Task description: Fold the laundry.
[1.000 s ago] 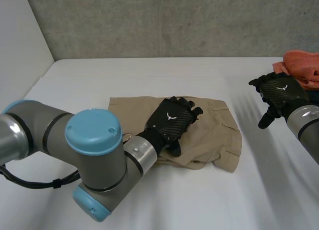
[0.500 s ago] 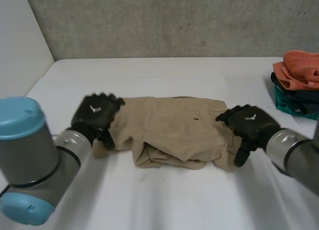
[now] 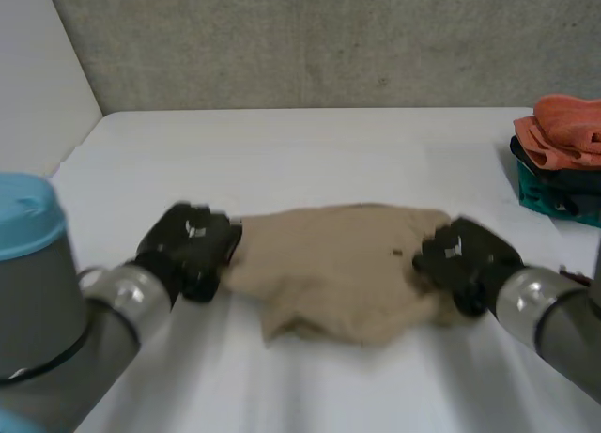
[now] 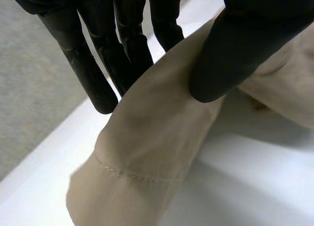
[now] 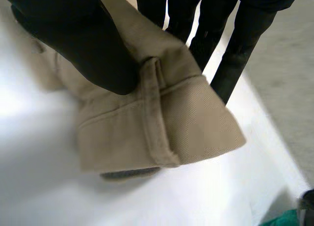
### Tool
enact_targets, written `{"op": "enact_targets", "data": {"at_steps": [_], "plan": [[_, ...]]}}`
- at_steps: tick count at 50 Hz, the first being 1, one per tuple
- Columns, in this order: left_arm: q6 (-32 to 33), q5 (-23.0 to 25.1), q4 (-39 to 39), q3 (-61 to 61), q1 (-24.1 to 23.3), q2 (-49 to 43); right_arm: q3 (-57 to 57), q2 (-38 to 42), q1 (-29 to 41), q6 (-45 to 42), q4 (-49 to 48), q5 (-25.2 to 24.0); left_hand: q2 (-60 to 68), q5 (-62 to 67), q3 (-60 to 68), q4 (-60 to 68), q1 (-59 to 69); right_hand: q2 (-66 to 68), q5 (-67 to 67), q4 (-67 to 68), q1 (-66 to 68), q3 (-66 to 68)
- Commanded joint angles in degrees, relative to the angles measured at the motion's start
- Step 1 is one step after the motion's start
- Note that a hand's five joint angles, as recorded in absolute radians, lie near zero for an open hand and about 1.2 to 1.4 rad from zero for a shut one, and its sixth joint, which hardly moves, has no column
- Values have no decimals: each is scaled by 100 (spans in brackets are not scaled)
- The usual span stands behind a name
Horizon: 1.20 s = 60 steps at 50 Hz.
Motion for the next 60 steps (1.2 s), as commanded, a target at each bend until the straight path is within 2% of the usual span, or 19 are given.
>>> {"op": "enact_targets", "data": {"at_steps": [1,3,4,5,6,7,11,16,24,30,37,45,49,50,51,56,60], "plan": [[293,98,-1857,-467,-182,549,49,-174,-335,-1538,2297,-365,1166,1351,1204,1147,1359,247,179,98,629,215],[381,194,-1832,-450,-217,523,-21,-174,-344,-1496,2246,-445,1166,1351,1204,1147,1359,-3428,-3496,-3577,-3046,-3460],[390,221,-1780,-415,-191,505,-161,-174,-335,-1347,2089,-454,-97,88,-59,-116,95,-5677,-5745,-5825,-5294,-5708],[416,238,-1588,-336,-147,427,-249,-174,-335,-1224,1983,-454,-3457,-3272,-3419,-3476,-3265,-5677,-5745,-5825,-5294,-5708],[425,239,-1464,-283,-130,365,-381,-165,-344,-1040,1843,-436,-4723,-4538,-4685,-4742,-4531,-5677,-5745,-5825,-5294,-5708],[425,230,-1323,-204,-121,286,-582,-165,-379,-664,1615,-436,-5318,-5134,-5280,-5338,-5126,-5677,-5745,-5825,-5294,-5708],[390,212,-576,279,-42,-83,-1039,-104,-388,426,1131,-524,-5459,-5274,-5421,-5478,-5267,-5677,-5745,-5825,-5294,-5708],[355,160,118,876,116,-626,-1559,150,-344,1115,954,-515,-5375,-5191,-5337,-5394,-5183,-5677,-5745,-5825,-5294,-5708],[198,-42,146,1606,134,-1655,-3017,1600,-326,1466,1120,-383,-5358,-5173,-5320,-5377,-5166,-5677,-5745,-5825,-5294,-5708],[-190,-78,146,1949,134,-1999,-4369,2539,-326,2064,1568,-348,-5341,-5157,-5303,-5360,-5149,-5677,-5745,-5825,-5294,-5708],[-419,-51,119,2143,134,-2298,-5241,3586,-309,2038,2114,-331,-5324,-5140,-5286,-5344,-5132,-5677,-5745,-5825,-5294,-5708],[-436,-60,111,2161,117,-2325,-5664,4466,-133,2064,1982,-226,-5341,-5157,-5303,-5360,-5149,-4913,-4981,-5062,-4530,-4944],[-436,-60,119,2152,90,-2325,-5813,4756,34,2029,1763,-58,-5358,-5173,-5320,-5377,-5166,-2229,-2297,-2378,-1847,-2261],[-436,-60,119,2152,90,-2325,-5831,4783,95,2021,1684,-23,-5375,-5190,-5337,-5394,-5182,195,127,46,577,163],[-436,-52,119,2143,90,-2325,-5831,4783,113,2020,1640,-14,-5375,-5190,-5337,-5394,-5183,1312,1244,1163,1695,1280],[-436,-43,146,2143,81,-2325,-5630,4467,192,2126,1280,82,-5425,-5241,-5387,-5445,-5233,1323,1255,1175,1706,1292],[-436,-16,146,2152,81,-2386,-4892,3406,192,2152,1007,-49,-5492,-5308,-5454,-5512,-5300,1323,1255,1175,1706,1292]]}}
